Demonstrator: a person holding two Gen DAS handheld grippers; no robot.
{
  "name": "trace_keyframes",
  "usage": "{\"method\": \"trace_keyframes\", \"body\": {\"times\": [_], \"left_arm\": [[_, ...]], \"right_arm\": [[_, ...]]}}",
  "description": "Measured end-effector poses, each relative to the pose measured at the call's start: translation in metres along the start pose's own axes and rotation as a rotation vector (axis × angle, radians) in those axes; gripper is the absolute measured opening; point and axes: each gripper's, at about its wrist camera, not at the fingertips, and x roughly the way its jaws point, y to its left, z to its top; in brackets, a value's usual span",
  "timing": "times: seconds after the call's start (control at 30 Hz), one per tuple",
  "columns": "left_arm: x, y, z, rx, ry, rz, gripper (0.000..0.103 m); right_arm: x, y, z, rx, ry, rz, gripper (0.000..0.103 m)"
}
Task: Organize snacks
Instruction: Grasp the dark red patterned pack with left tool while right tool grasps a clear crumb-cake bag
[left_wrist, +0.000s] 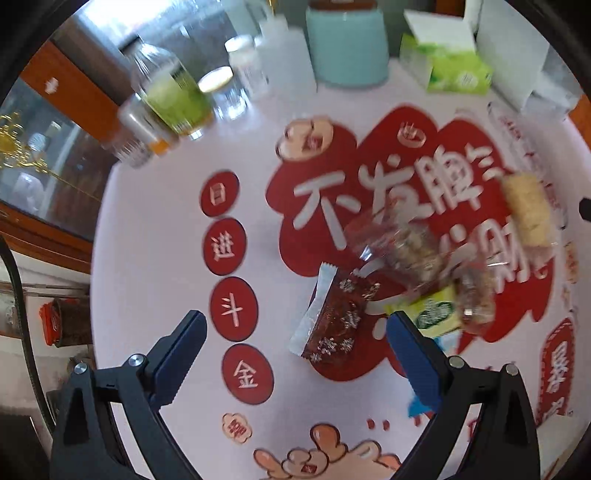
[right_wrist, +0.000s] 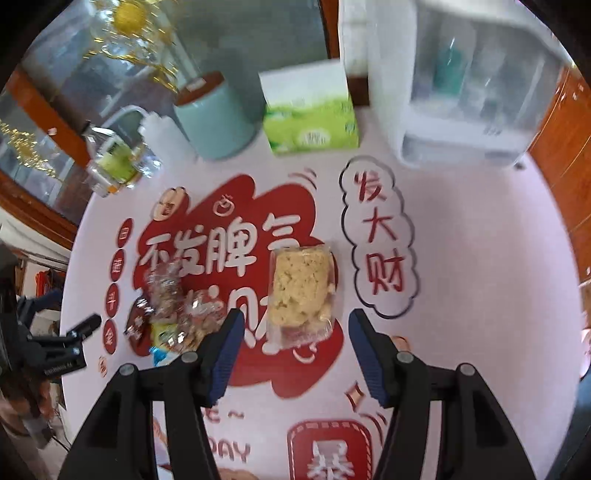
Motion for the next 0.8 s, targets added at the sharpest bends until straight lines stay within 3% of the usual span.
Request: {"method": "trace_keyframes", "body": {"times": [0.27,0.6,0.77,0.8], "left_arm": [[0.047,0.005,-0.003,-0.028,0.044,-0.032,0.097],[0.062,0.001,-0.003,-0.04,0.047,-0.041,0.096],[0.062,-0.005,-0.003,-0.05,0.02,-0.073,0.077],[0.061,-0.005,-0.002,-0.055,0.016,-0.095,0.065]], "right_arm": [[0.069,-0.007,0.008,0.083,0.052,0.017,0.059],[0.092,0.011,0.01,0.023,0.058,-0.058,0.065],[0.098,0.013,0.007,0.036,0.063,-0.055,0.067],[0.099,0.015,0.006,0.017,0.059,-0.069,0.067]]}}
